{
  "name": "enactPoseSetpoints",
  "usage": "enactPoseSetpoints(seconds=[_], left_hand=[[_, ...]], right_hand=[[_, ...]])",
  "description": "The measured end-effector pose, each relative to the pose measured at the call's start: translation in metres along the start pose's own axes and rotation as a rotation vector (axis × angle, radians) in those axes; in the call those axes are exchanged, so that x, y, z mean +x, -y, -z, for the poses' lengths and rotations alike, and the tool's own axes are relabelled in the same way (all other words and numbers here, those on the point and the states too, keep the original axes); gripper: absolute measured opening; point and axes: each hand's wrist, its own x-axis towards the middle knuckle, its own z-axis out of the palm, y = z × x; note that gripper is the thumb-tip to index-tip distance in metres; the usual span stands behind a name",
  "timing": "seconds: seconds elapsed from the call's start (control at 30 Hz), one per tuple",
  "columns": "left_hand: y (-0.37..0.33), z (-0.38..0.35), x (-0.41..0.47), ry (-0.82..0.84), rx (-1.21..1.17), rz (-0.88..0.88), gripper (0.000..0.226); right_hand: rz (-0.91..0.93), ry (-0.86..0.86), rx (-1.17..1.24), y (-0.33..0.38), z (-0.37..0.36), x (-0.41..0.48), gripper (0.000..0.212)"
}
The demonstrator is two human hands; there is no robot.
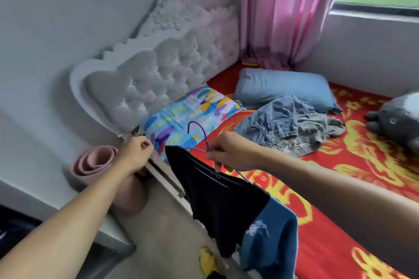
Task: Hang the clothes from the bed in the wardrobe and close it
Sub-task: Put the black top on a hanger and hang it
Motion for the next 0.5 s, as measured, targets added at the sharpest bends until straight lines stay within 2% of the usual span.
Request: enactPoseSetpoints(seconds=[0.13,0.4,0.5], left_hand=[[0.061,0.105,-0.089,-0.112,0.124,0.143,0.012],[0.184,0.276,-0.234,-0.317,0.165,0.337,0.018],[0.228,0.322,-0.284,-0.347,0.220,0.387,0.016]], right_hand=[[0.218,-0.056,-0.287,0.107,-0.039,-0.005,0.028],[0.515,-0.146,-0.507,0.308,-0.107,-0.004,0.034],[0.620,-0.233,-0.644,0.379,-0.145,-0.001,0.026]])
